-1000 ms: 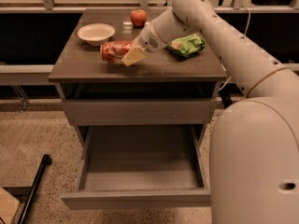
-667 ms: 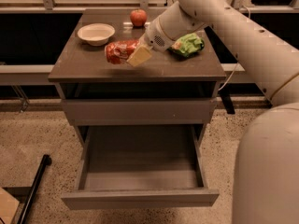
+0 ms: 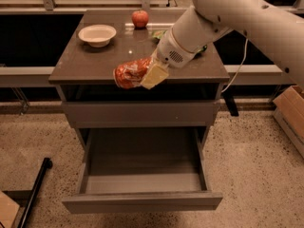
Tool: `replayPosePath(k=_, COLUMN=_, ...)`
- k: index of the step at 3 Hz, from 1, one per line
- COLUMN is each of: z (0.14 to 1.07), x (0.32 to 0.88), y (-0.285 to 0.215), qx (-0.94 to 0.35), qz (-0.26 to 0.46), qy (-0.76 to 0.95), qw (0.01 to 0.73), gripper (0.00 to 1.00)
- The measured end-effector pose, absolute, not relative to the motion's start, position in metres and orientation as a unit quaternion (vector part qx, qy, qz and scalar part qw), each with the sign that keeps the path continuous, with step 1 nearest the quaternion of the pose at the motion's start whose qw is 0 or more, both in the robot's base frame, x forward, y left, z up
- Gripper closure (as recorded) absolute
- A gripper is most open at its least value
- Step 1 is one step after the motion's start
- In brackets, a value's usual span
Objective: Place coke can into middle drawer
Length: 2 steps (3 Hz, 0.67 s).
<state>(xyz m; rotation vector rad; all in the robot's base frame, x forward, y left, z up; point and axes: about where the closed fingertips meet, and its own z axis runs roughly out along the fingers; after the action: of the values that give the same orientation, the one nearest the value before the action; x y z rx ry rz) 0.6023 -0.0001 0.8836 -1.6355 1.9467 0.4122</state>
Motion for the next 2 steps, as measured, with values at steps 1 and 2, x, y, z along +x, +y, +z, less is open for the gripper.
replayPosePath(k=1, z=0.85, x=0.541, y=-0.009, qx=-0.62, qz=0.18, qy=0.72, qw=0.255, gripper=1.0)
replayPosePath(k=2, z=0.805, x=0.518, y=-0.012, qx=-0.593, qz=0.2, qy=0.739, qw=0.251, gripper=1.0)
